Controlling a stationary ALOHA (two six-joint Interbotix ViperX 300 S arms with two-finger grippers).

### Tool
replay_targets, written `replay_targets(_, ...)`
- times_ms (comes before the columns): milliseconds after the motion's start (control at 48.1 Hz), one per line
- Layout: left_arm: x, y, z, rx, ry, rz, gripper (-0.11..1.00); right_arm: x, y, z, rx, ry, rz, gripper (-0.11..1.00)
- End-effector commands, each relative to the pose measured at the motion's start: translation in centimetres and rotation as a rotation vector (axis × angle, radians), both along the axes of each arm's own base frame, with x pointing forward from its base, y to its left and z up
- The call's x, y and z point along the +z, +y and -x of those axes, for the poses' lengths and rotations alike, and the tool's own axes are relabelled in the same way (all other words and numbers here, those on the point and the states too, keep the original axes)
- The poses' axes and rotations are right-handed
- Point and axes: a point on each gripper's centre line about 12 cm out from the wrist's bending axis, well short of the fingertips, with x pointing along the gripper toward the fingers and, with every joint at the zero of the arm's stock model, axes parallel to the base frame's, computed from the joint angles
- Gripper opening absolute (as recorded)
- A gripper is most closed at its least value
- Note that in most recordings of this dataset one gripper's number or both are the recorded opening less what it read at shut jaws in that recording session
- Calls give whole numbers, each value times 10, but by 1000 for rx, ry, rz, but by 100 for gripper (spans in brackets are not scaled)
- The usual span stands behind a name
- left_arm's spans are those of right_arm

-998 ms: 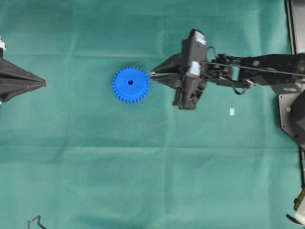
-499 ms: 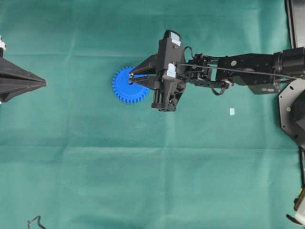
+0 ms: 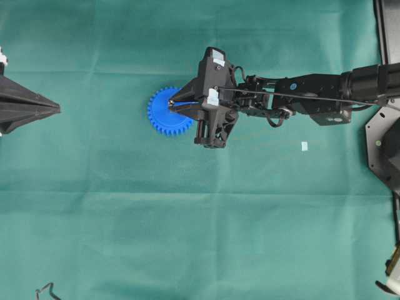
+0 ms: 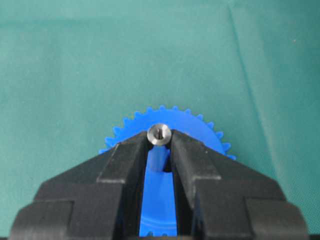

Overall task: Insert the shaft into the center hole of the gear.
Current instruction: 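Align the held shaft vertically above the gear's center hole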

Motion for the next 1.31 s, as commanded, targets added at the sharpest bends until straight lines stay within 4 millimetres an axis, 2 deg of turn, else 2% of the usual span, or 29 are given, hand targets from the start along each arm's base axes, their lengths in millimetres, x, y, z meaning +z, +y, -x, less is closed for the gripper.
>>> replay_targets(0, 8, 0, -2, 0, -21, 0, 0, 12, -3, -5, -5, -39, 6, 17)
replay_targets(540, 8, 0, -2, -2, -17, 0, 0, 14, -14, -4, -31, -49, 11, 17)
replay_targets(1288, 8, 0, -2, -2, -14, 0, 0, 14, -4, -5, -13, -48, 0, 17)
